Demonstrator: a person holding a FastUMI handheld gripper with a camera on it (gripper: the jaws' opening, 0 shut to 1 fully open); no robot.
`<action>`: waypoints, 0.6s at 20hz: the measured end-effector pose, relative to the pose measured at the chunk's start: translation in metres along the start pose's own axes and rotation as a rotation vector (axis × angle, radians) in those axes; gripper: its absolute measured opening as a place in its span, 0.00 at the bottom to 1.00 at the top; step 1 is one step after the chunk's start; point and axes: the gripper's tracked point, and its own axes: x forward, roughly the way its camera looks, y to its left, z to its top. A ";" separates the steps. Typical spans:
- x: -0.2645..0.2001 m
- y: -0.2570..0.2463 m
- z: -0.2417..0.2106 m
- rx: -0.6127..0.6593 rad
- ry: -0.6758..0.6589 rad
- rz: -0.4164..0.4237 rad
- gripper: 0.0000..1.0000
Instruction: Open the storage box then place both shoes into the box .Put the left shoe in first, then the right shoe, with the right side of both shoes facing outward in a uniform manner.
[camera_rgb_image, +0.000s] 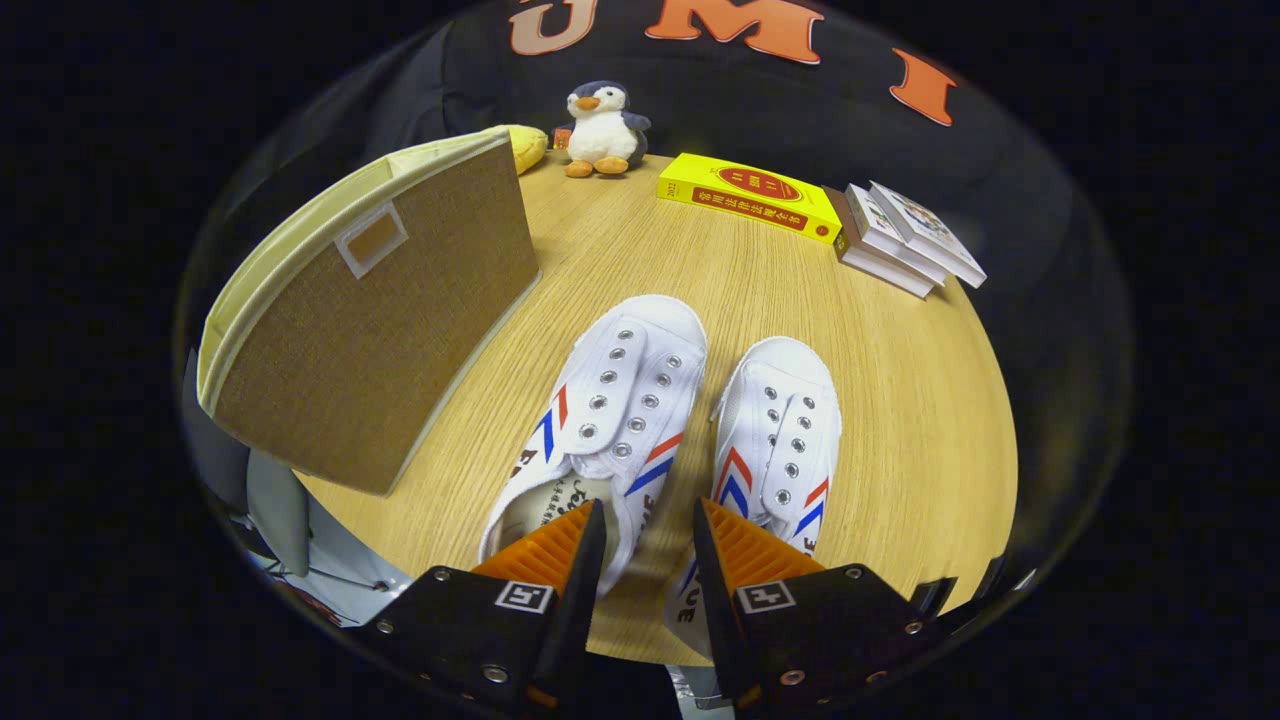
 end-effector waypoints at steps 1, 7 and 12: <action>0.004 0.001 -0.001 -0.025 0.005 -0.010 0.49; 0.018 0.004 -0.002 0.040 0.027 -0.021 0.36; 0.030 0.000 0.010 0.230 -0.027 0.039 0.25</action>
